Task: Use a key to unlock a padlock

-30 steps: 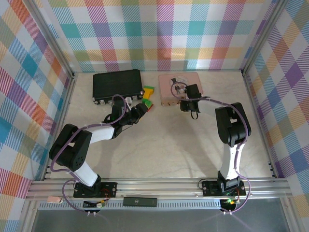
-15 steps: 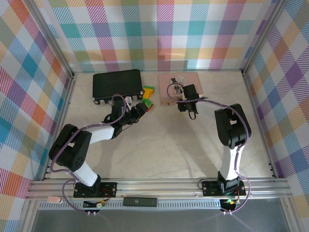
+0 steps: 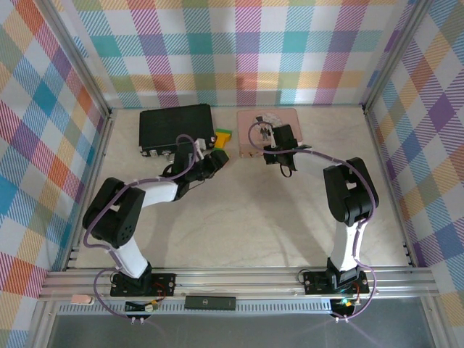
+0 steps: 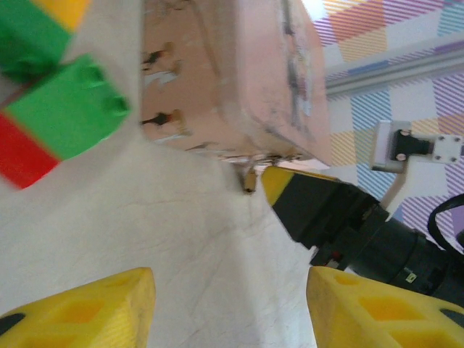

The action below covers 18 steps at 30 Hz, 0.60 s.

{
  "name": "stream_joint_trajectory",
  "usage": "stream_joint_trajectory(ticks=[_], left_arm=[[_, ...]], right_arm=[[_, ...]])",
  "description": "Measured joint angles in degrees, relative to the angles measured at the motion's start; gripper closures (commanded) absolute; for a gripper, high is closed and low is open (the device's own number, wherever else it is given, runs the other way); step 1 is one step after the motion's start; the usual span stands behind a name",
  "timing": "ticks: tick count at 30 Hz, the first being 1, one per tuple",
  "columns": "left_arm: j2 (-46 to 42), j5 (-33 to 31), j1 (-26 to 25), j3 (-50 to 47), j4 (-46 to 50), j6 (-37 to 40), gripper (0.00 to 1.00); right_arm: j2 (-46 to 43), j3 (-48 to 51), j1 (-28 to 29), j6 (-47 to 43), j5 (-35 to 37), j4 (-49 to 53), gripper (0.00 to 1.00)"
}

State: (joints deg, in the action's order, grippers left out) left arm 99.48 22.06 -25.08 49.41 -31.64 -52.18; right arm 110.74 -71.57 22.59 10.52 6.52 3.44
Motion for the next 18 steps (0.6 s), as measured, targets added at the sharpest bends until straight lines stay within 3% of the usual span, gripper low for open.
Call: stream_joint_trajectory(ticks=[4, 12, 18], left_arm=[[1.42, 0.46, -1.36, 2.78, -0.39, 1.09, 0.43], [1.42, 0.81, -1.51, 2.93, 0.02, 2.1, 0.43], [1.42, 2.67, -1.53, 2.93, 0.24, 3.54, 0.43]], right_arm=[[0.0, -0.11, 0.0, 2.19, -1.14, 0.04, 0.62], [-0.11, -2.38, 0.26, 6.91, -0.04, 2.16, 0.45], [-5.7, 0.46, -1.27, 8.94, 1.68, 4.9, 0.2]])
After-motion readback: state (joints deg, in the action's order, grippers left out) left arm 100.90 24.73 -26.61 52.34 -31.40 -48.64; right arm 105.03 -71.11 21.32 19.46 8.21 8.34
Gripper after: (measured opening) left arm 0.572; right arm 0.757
